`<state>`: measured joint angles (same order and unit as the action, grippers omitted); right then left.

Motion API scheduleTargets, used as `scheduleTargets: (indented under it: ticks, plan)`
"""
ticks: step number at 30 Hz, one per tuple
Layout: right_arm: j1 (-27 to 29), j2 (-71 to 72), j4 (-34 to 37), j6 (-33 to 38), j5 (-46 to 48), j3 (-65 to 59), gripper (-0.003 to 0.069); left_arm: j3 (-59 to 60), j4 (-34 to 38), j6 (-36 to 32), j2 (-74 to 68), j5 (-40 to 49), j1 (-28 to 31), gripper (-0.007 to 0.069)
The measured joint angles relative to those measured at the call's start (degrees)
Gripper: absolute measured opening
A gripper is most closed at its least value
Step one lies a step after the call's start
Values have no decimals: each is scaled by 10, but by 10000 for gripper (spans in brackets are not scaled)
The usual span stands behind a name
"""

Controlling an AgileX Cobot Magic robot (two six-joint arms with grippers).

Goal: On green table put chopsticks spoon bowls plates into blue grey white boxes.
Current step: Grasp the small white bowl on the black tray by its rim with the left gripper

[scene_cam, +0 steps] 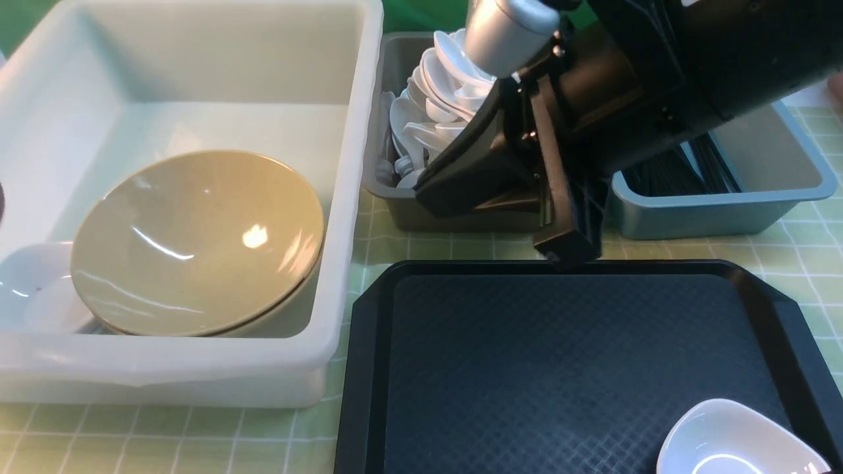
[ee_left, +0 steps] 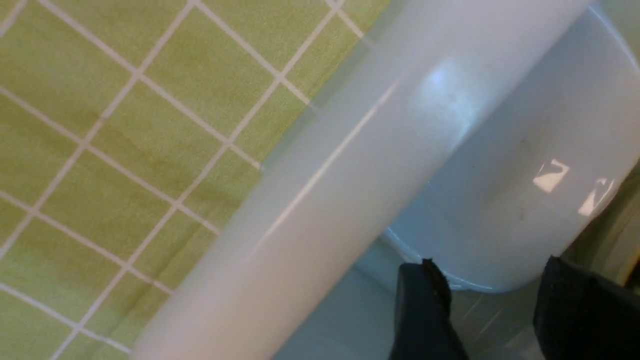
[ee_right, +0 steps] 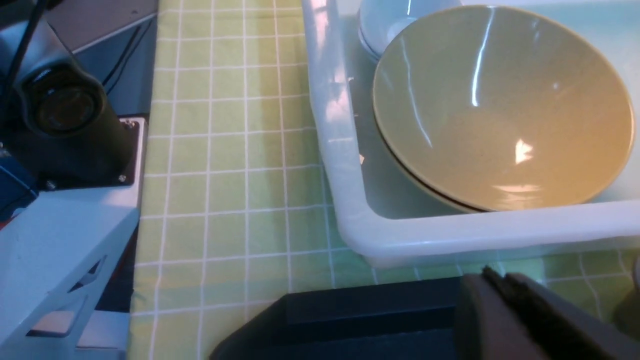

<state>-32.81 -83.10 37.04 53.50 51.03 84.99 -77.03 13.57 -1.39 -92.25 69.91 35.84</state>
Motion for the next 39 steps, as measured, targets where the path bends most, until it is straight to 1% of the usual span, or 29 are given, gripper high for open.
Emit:
scheduleTargets:
  ticks: [1,3,4,5,6,7,8,9,10,11,13,14,15,16,17,20,22,23,24,27,28,31,34,39]
  plan:
    - [18,12,-7,-16,3,0,47,-15,12,0,22,-1,-2,328]
    - [46,32,-20,-40,9,1,47,-28,39,-15,52,-1,-12,344]
    - [61,43,-26,-52,14,1,47,-33,61,-34,73,-1,-25,345]
    - [88,62,-35,-75,27,1,47,-37,99,-66,100,0,-50,344]
    - [88,62,-35,-78,29,1,47,-37,99,-72,100,0,-56,344]
    - [103,74,-40,-90,38,-1,47,-38,129,-99,116,1,-79,344]
    - [129,100,-44,-103,56,-12,47,-39,170,-159,132,3,-136,344]
    - [145,118,-45,-109,63,-24,47,-39,196,-190,136,4,-170,344]
    - [153,125,-46,-112,66,-31,48,-39,206,-212,136,5,-187,344]
    - [171,153,-46,-119,69,-57,49,-39,233,-255,133,5,-261,344]
    - [190,201,-49,-129,66,-110,53,-39,257,-293,116,5,-368,344]
    - [196,223,-51,-131,61,-129,56,-39,261,-299,108,5,-407,344]
    - [196,228,-51,-131,60,-138,57,-39,262,-301,102,5,-426,344]
    - [198,265,-52,-131,47,-168,58,-39,266,-306,75,3,-499,344]
    - [198,283,-52,-131,42,-187,59,-39,267,-307,58,0,-525,344]
    - [200,344,-52,-131,29,-225,64,-40,278,-300,-19,-39,-638,344]
    - [200,373,-58,-133,28,-236,67,-42,295,-286,-77,-70,-695,344]
    - [200,379,-59,-133,27,-238,68,-43,295,-285,-83,-73,-705,344]
    - [200,404,-65,-138,26,-240,71,-53,312,-277,-134,-90,-737,344]
    - [201,433,-77,-149,22,-240,77,-83,326,-275,-209,-100,-778,344]
    - [201,436,-79,-151,22,-240,78,-85,326,-275,-209,-101,-780,344]
    - [201,448,-99,-164,22,-240,81,-130,331,-275,-277,-104,-802,344]
    - [201,452,-108,-171,30,-240,85,-163,339,-275,-310,-106,-808,344]
    - [202,452,-119,-176,47,-240,91,-199,379,-277,-360,-115,-810,344]
